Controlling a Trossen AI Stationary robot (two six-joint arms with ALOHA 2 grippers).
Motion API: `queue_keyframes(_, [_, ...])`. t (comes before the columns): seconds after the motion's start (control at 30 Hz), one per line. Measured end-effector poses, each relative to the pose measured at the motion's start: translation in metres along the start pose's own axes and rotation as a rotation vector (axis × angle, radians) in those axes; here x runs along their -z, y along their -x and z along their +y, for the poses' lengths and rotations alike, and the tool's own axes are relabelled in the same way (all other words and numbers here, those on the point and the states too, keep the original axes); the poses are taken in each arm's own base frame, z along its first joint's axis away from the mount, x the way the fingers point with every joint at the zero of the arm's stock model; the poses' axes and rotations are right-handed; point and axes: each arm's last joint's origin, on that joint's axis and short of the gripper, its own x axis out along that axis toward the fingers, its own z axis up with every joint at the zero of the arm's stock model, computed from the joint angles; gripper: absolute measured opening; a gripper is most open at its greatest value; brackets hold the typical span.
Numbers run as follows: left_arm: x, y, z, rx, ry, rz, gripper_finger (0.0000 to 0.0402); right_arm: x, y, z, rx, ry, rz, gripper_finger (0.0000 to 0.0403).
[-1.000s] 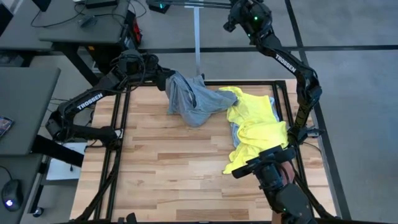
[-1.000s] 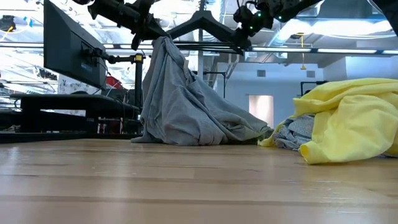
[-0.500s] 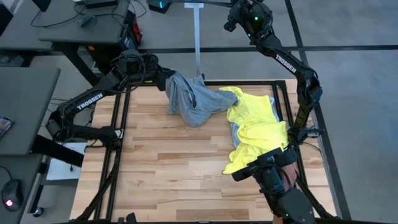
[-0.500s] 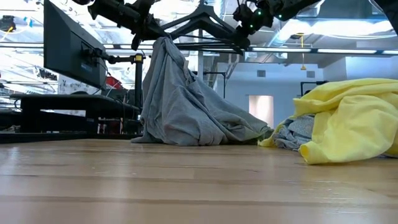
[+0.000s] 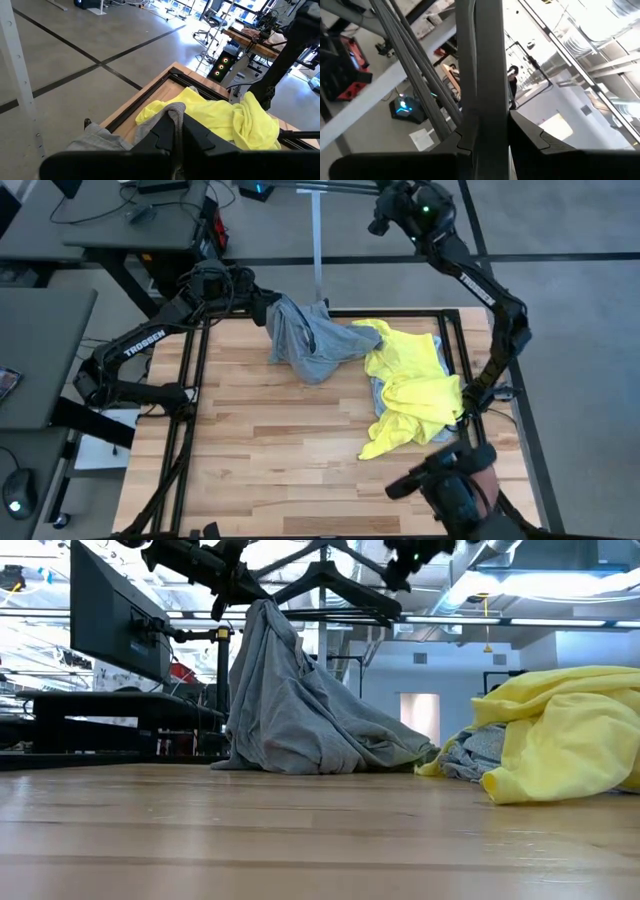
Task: Hang clothes
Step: Hang the gray shirt on the black hanger
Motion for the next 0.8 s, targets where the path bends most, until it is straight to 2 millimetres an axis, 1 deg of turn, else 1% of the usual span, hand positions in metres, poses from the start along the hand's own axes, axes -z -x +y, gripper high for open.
queue_keyframes(0.23, [0.000, 0.000, -0.001, 0.016, 0.002, 0.005, 0.0000, -0.029, 0.045, -0.007, -0.061, 0.010, 0.010, 0.0061])
queue_keyframes(0.37, [0.001, 0.000, -0.002, 0.075, 0.003, 0.021, 0.0000, -0.043, 0.068, -0.004, -0.093, 0.017, 0.055, 0.0061])
queue_keyframes(0.53, [0.007, 0.001, -0.003, 0.135, 0.031, 0.093, 0.0000, -0.059, 0.097, -0.003, -0.119, -0.043, 0.071, 0.0061])
queue_keyframes(0.67, [0.020, 0.002, -0.005, 0.191, 0.073, 0.223, 0.0000, -0.062, 0.121, -0.004, -0.193, -0.136, 0.093, 0.0061])
queue_keyframes(0.8, [0.036, 0.005, -0.008, 0.181, 0.098, 0.381, 0.0000, -0.056, 0.141, -0.001, -0.297, -0.201, 0.179, 0.0061])
